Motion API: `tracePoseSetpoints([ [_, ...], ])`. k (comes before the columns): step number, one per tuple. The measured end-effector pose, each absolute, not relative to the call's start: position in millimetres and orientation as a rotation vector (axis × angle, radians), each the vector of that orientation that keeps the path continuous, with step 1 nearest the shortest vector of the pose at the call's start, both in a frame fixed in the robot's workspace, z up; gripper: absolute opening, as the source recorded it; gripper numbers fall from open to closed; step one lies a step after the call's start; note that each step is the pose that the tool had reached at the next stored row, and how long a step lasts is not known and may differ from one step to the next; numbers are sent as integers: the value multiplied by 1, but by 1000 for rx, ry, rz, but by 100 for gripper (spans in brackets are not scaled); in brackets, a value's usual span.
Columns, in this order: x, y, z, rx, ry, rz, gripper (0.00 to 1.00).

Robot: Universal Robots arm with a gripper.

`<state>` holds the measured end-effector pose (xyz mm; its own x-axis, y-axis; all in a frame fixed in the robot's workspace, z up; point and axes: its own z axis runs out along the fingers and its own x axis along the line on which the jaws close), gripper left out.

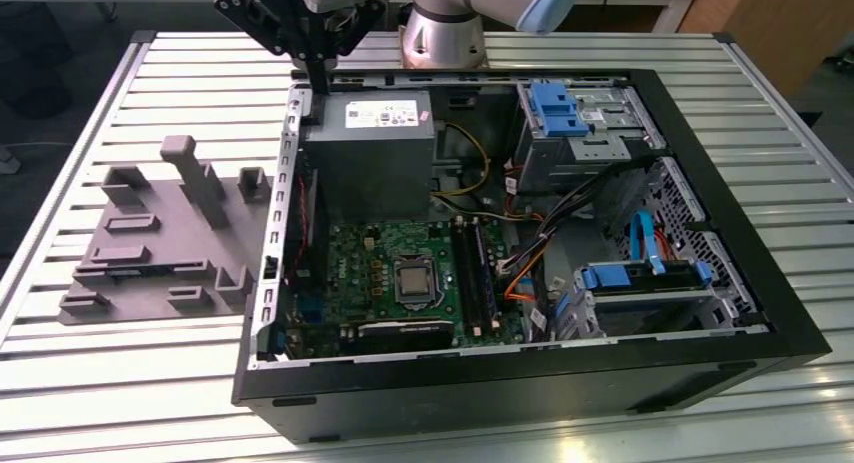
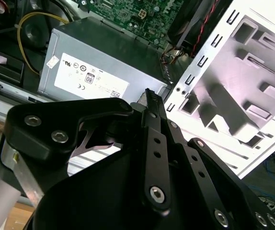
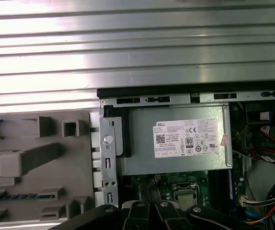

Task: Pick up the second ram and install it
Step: 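Reach for the second ram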

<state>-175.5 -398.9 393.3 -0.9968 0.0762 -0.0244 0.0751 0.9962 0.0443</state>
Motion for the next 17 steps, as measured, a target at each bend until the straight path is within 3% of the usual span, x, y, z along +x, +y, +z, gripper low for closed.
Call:
tracePoseSetpoints([
  [17, -189, -399, 393, 118, 3113, 68, 11],
])
